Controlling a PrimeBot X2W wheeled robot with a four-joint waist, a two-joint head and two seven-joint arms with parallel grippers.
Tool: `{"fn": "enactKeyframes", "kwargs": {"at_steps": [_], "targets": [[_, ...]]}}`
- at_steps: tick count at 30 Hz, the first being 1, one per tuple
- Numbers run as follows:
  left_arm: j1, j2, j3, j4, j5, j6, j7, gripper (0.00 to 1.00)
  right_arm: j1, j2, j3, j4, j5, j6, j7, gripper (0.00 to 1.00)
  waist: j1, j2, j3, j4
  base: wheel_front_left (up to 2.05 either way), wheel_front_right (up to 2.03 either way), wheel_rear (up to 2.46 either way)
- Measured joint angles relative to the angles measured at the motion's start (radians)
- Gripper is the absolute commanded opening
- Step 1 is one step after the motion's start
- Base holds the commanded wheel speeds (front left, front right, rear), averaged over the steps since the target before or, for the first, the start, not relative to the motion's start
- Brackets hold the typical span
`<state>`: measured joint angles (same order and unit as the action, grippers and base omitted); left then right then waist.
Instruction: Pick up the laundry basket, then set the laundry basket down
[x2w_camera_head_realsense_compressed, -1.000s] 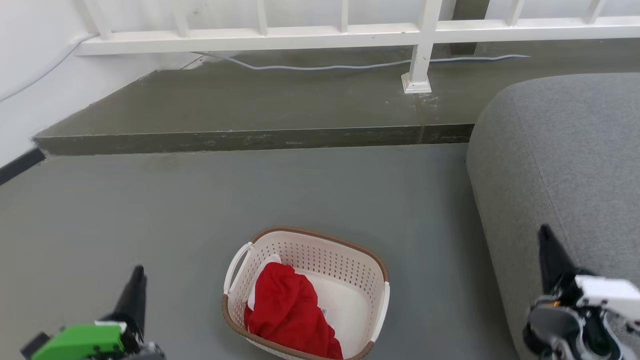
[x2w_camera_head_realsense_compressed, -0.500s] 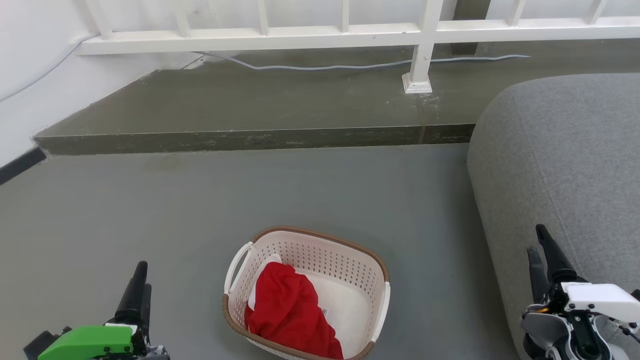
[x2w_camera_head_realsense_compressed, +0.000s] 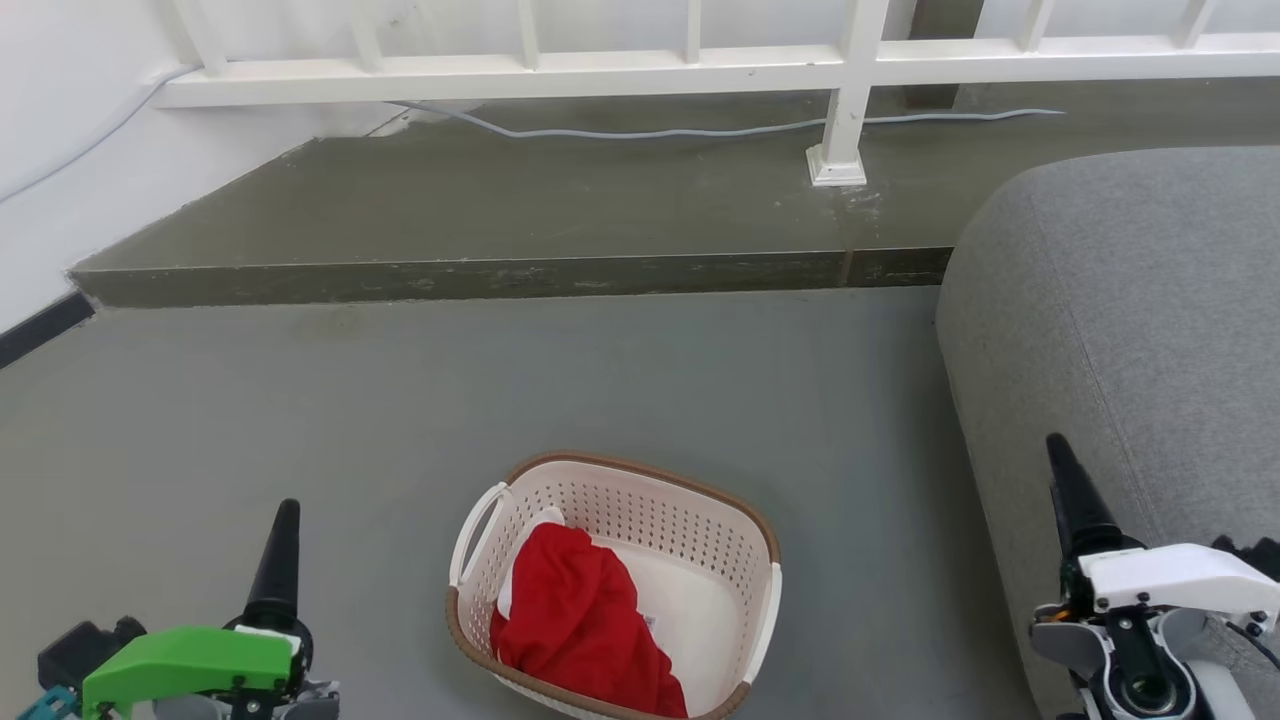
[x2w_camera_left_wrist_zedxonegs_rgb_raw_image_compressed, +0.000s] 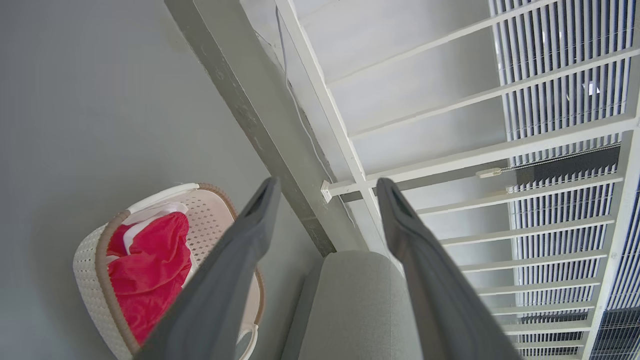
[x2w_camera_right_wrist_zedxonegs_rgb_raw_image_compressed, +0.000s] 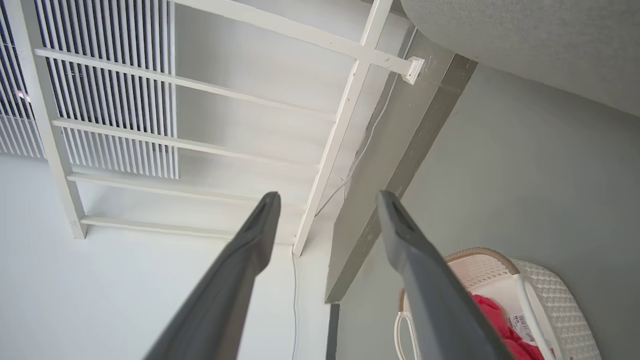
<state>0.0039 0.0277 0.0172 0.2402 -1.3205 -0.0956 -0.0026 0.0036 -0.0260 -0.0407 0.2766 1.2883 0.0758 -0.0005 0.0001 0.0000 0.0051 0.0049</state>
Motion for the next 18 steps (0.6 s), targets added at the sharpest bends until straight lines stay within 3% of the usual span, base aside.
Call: {"fn": "enactKeyframes", "kwargs": {"at_steps": [18], "targets": [[0.01, 0.019, -0.056, -0.066, 0.335, 0.046, -0.053, 1.0, 0.001, -0.007, 0.09, -0.036, -0.305, -0.049, -0.053, 1.0, 0.0, 0.0, 0.001, 0.004, 0.0, 0.0, 0.0]]}}
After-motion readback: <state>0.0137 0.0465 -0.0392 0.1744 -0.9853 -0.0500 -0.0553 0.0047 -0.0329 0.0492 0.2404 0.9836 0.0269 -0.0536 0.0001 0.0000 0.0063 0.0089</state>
